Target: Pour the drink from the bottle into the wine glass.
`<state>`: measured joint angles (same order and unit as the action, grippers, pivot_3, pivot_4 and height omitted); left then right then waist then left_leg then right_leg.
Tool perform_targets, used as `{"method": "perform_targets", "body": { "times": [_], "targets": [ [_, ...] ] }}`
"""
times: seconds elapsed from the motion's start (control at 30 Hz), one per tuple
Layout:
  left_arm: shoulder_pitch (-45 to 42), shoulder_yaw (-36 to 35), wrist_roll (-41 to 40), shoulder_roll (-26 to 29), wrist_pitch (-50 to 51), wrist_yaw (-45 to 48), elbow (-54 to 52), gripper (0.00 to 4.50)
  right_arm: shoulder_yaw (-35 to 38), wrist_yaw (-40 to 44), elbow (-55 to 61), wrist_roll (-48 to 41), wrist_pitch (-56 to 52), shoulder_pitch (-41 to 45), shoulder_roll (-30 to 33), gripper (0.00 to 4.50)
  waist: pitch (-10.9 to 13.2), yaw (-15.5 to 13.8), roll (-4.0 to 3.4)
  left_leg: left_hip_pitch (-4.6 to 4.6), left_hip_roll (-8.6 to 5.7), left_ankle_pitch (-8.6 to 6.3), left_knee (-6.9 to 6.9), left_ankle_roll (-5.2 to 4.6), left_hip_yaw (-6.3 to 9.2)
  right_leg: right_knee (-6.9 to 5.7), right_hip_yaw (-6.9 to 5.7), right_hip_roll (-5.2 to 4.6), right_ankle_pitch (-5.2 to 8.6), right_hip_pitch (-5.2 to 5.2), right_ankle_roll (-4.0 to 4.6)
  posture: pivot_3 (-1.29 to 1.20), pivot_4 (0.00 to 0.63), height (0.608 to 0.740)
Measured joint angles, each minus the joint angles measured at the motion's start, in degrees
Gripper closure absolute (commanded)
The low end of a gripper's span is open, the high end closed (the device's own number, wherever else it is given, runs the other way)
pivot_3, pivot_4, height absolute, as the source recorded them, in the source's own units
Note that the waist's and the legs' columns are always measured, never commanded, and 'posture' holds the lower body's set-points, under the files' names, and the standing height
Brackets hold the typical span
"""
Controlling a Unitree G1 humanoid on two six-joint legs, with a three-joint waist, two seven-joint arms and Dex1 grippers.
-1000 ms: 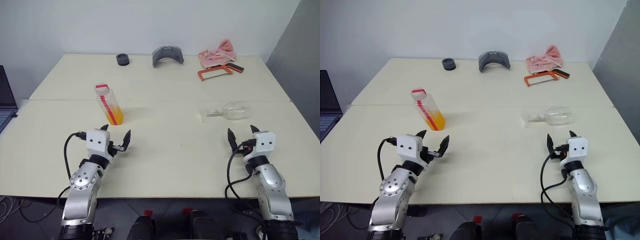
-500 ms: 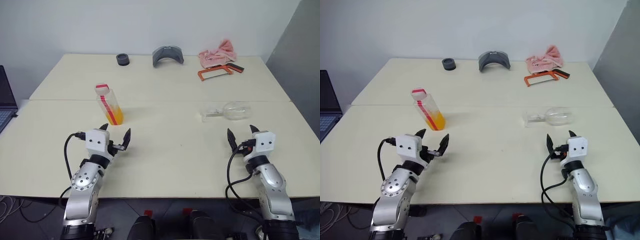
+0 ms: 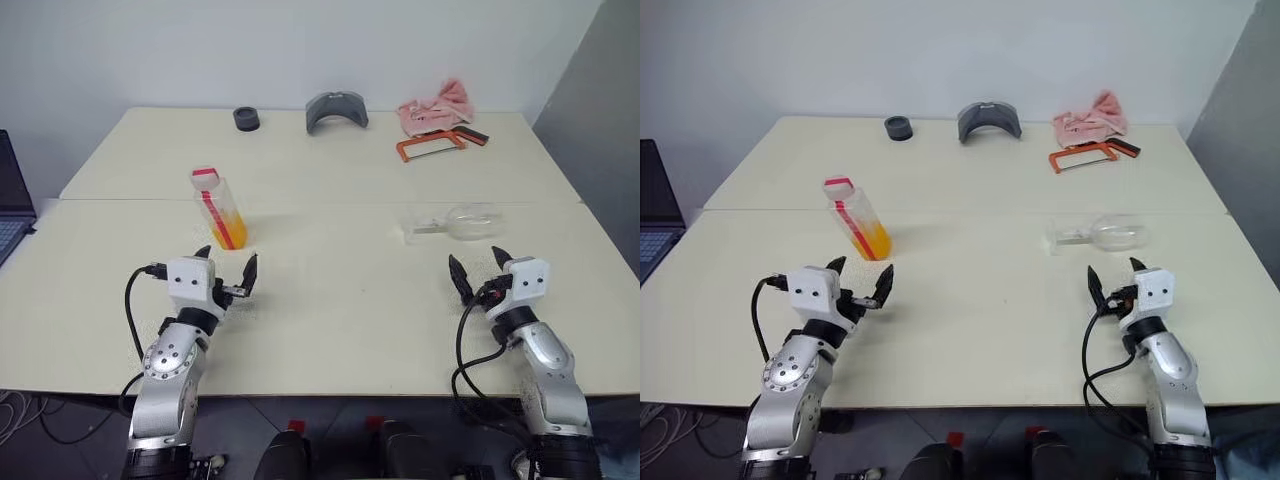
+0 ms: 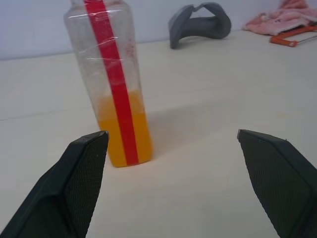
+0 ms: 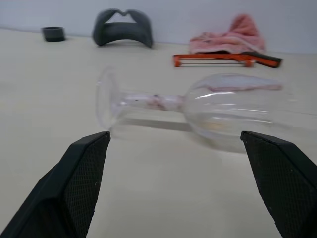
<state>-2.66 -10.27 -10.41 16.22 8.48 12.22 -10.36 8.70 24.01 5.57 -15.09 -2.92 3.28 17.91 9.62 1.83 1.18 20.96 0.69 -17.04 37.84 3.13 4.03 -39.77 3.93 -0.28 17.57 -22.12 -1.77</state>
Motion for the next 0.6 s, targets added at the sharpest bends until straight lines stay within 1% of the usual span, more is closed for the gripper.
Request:
{"method": "perform_targets", "body": {
  "times": [0.13, 0.3, 0.43, 0.6],
  "targets": [
    [-2.1, -0.7, -0.1, -0.2, 2.9, -1.8, -0.4, 0.05, -4.3, 8.1, 8.1, -5.0, -7.2, 1.1, 5.1, 0.0, 0.0, 0.1, 0.01, 0.02, 0.01, 0.0, -0.01, 0.0, 0.07, 0.04, -0.06, 0.01, 0.0, 0.01, 0.0, 0.0, 0.15, 0.74],
    [-5.5, -1.7, 0.0, 0.1, 5.8, -3.3, -0.5, 0.05, -8.1, 12.2, 14.0, -9.7, -15.6, 6.6, 7.7, 0.0, 0.1, -0.1, 0.04, 0.07, 0.0, 0.0, 0.02, 0.0, 0.25, 0.16, -0.23, 0.0, 0.0, 0.1, 0.0, 0.0, 0.15, 0.74],
    [-8.2, -2.4, 0.0, 0.5, 8.5, -4.1, -0.1, 0.05, -10.7, 14.7, 15.0, -11.2, -20.6, 8.8, 9.3, 0.0, 0.1, -0.1, 0.04, 0.19, -0.03, 0.0, 0.0, 0.01, 0.37, 0.35, -0.37, -0.05, -0.01, 0.12, -0.01, 0.0, 0.15, 0.74],
    [-11.1, -2.9, 0.0, 1.0, 10.1, -4.2, 1.6, 0.05, -12.3, 16.1, 14.4, -11.4, -22.8, 11.2, 9.6, 0.0, 0.1, -0.1, 0.04, 0.37, -0.06, 0.0, 0.02, 0.02, 0.45, 0.4, -0.48, -0.14, -0.02, 0.04, -0.02, 0.0, 0.15, 0.74]
  ]
}}
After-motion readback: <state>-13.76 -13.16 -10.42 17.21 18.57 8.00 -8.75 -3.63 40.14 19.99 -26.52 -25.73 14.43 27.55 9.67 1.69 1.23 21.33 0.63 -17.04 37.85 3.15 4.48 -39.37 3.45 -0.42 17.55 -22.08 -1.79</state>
